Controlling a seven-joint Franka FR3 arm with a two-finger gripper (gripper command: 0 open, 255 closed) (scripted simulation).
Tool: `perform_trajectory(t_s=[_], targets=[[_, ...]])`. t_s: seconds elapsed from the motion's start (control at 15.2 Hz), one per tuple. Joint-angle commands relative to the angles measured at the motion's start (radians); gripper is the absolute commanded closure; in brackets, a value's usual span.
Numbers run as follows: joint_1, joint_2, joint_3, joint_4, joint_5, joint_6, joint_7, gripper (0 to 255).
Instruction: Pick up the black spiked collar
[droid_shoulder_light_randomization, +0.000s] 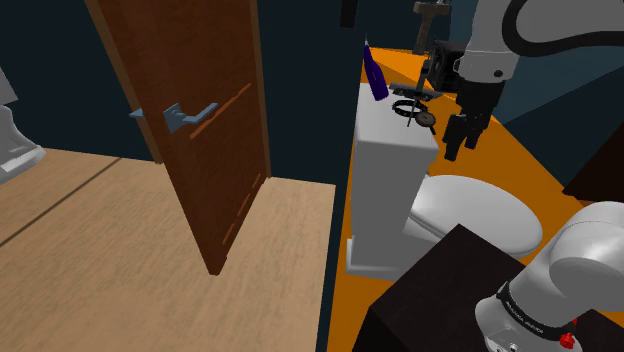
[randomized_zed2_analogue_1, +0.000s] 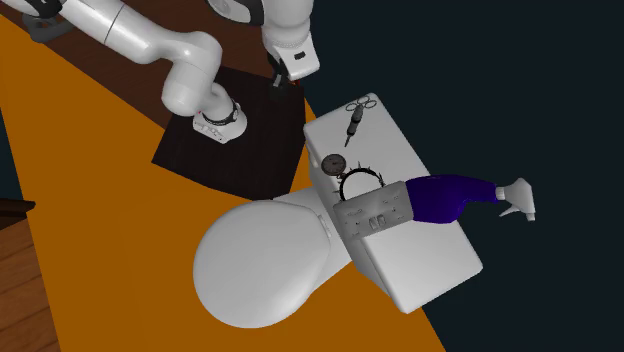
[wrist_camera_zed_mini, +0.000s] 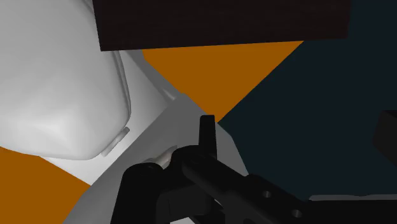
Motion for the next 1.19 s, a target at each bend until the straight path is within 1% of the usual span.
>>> perform_trajectory(t_s=[0.0, 0.33, 0.59, 0.86, 1.12], targets=[[0.000, 0.000, 0.000, 0.000, 0.000, 0.000, 0.000, 0], [-0.019, 0.123, -0.057, 0.058, -0.042, 0.134, -0.077, 0], [-0.028, 0.229, -0.101, 0.125, -0.059, 0.229, -0.137, 0], [-0.033, 0.338, -0.143, 0.208, -0.061, 0.310, -0.198, 0], [-0.035, 0.450, -0.182, 0.308, -0.045, 0.377, -0.261, 0]])
